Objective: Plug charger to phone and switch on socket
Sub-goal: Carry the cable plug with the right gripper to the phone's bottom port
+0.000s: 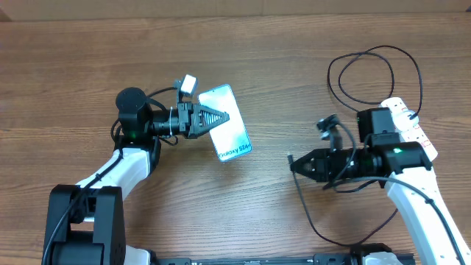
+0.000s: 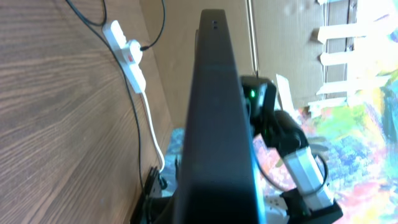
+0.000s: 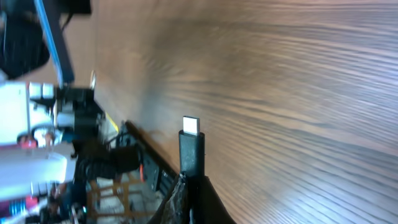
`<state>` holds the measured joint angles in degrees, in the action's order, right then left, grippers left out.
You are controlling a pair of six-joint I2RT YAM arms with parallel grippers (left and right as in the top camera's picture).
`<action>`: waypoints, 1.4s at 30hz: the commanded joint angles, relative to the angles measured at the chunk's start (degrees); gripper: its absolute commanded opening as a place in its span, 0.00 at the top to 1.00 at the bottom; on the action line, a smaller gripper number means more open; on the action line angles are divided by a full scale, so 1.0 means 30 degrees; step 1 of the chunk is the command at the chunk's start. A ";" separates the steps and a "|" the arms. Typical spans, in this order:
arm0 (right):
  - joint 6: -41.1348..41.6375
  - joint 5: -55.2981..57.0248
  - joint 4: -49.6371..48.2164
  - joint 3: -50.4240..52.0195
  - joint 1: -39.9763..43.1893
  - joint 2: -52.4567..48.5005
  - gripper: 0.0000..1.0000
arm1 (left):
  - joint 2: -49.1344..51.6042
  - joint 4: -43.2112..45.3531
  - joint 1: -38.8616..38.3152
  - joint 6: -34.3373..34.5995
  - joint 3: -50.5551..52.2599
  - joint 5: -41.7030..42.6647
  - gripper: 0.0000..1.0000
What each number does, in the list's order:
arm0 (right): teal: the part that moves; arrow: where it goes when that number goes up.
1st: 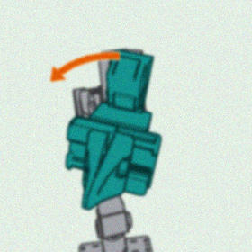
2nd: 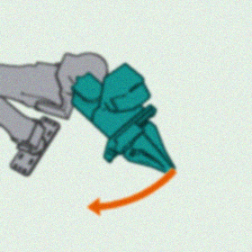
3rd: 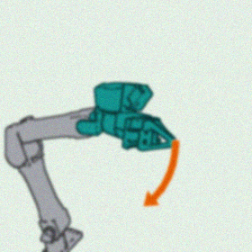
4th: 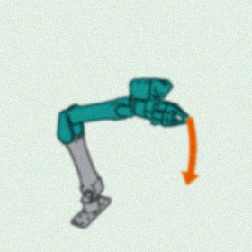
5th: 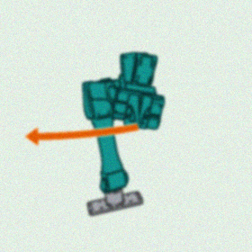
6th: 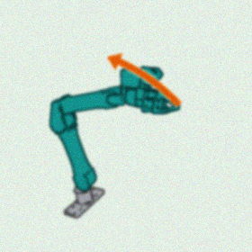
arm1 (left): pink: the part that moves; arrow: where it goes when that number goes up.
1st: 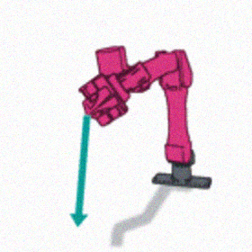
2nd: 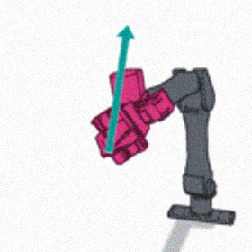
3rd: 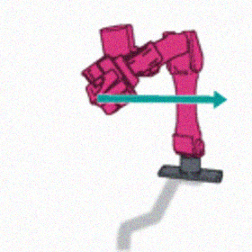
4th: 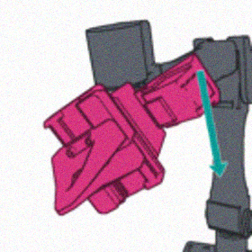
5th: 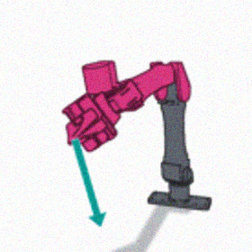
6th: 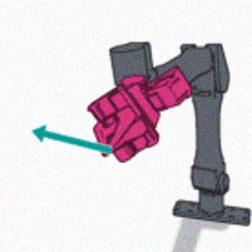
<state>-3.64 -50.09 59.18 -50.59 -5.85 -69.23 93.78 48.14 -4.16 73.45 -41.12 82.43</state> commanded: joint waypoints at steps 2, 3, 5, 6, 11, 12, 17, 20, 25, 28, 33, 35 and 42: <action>0.0153 -0.0044 -0.0772 0.0240 -0.2273 0.0255 0.96 | -0.0262 0.0095 -0.0299 0.0816 -0.0758 -0.0503 0.96; 0.0765 0.0597 -0.1093 0.0240 -0.2871 0.0255 0.96 | -0.0262 -0.0080 -0.0299 0.0809 -0.0758 -0.0503 0.96; 0.2397 0.2412 -0.1734 0.0240 -0.4022 0.0255 0.96 | -0.0262 -0.0437 -0.0299 0.0801 -0.0758 -0.0576 0.96; 0.3096 0.3213 -0.2062 0.0240 -0.4634 0.0255 0.96 | -0.0262 -0.0561 -0.0299 0.0801 -0.0758 -0.0619 0.96; 0.4379 0.4503 -0.3781 0.0240 -0.7300 0.0255 0.96 | -0.0109 -0.0692 -0.0306 0.0648 -0.0758 -0.0634 0.96; 0.4743 0.5042 -0.4051 0.0240 -0.7715 0.0255 0.96 | -0.0051 -0.0692 -0.0335 0.0568 -0.0758 -0.0554 0.96; 0.5661 0.5617 -0.4750 0.0233 -0.8823 0.0255 0.96 | 0.0219 -0.0699 -0.0517 -0.0503 -0.0758 0.0488 0.96; 0.5727 0.5588 -0.5166 0.0189 -0.8852 0.0255 0.96 | 0.0408 -0.0721 -0.0627 -0.0539 -0.0758 0.0488 0.96; 0.5719 0.5603 -0.5523 -0.0073 -0.8910 0.0291 0.96 | 0.0656 -0.1676 -0.0641 -0.1297 -0.0750 0.0240 0.96; 0.5719 0.5610 -0.5697 -0.0095 -0.8910 0.0299 0.96 | 0.0831 -0.2339 -0.0641 -0.1435 -0.0750 -0.0117 0.96; 0.5639 0.5829 -0.5727 -0.0095 -0.9267 0.0291 0.96 | 0.0845 -0.2834 -0.0641 -0.1501 -0.0750 -0.0699 0.96; 0.5646 0.6186 -0.5719 -0.0095 -0.9763 0.0291 0.96 | 0.0845 -0.2834 -0.0641 -0.1494 -0.0750 -0.0729 0.96; 0.5668 0.8218 -0.5785 -0.0437 -1.1460 0.0299 0.96 | 0.0845 -0.3796 -0.0641 -0.2419 -0.0750 -0.1290 0.96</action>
<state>13.30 -28.99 42.09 -50.15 -39.09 -69.14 96.29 36.97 -5.65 69.54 -41.80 78.83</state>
